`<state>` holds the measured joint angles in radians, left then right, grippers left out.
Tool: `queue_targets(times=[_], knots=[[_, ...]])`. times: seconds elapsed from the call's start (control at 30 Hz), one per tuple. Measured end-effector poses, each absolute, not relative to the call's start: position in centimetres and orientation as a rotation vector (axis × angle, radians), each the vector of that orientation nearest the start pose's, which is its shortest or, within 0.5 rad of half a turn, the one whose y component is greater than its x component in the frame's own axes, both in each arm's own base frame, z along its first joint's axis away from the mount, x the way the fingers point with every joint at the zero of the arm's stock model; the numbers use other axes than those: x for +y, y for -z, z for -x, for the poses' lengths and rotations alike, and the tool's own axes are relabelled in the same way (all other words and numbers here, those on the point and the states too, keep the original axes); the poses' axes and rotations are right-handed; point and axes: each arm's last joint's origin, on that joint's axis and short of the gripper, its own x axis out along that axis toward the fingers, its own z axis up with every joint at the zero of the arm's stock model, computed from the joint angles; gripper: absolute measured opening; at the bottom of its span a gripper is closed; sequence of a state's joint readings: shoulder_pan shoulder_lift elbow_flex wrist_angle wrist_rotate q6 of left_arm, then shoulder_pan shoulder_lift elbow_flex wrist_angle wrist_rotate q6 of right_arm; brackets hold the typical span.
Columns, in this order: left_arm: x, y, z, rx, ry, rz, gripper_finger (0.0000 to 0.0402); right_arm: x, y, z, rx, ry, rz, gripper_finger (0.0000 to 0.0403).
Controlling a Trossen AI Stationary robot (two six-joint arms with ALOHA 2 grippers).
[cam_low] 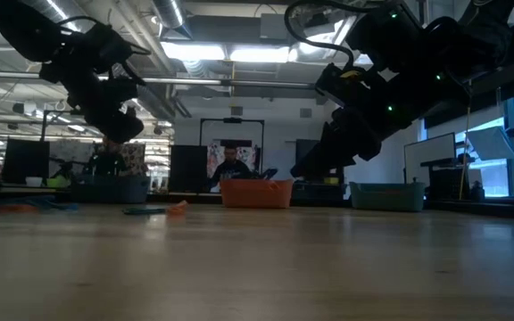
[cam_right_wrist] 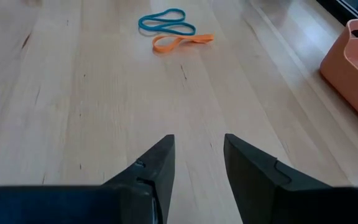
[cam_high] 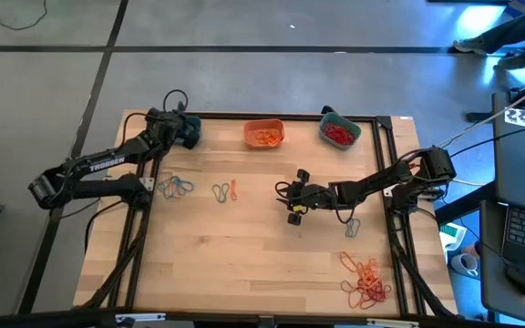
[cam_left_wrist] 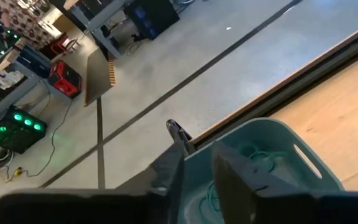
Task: Sort rubber bands into baskets
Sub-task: Put the blue rubber band into the blue bin
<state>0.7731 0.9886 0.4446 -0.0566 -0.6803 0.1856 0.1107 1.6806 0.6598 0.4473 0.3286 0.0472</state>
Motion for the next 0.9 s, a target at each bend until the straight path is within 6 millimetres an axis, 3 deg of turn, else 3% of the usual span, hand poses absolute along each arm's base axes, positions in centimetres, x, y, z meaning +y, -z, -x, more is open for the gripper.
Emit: queue_targets(times=[0.17, 0.43, 0.7, 0.9], knots=[[14.5, -19.7, -12.3, 0.778, -1.345, -0.1, 0.0125, 2.5, -13.7, -30.7, 0.555, 0.225, 0.079, 0.014], [14.0, -20.4, -12.2, 0.69, -1.306, -0.045, 0.0141, 2.5, -13.7, -30.7, 0.555, 0.225, 0.079, 0.014], [11.8, -20.7, -14.0, 0.553, -0.755, 0.109, 0.0141, 2.5, -13.7, -30.7, 0.555, 0.225, 0.08, 0.014], [9.4, -19.4, -15.6, 0.609, -0.421, 0.182, 0.0141, 2.5, -13.7, -30.7, 0.556, 0.225, 0.08, 0.014]])
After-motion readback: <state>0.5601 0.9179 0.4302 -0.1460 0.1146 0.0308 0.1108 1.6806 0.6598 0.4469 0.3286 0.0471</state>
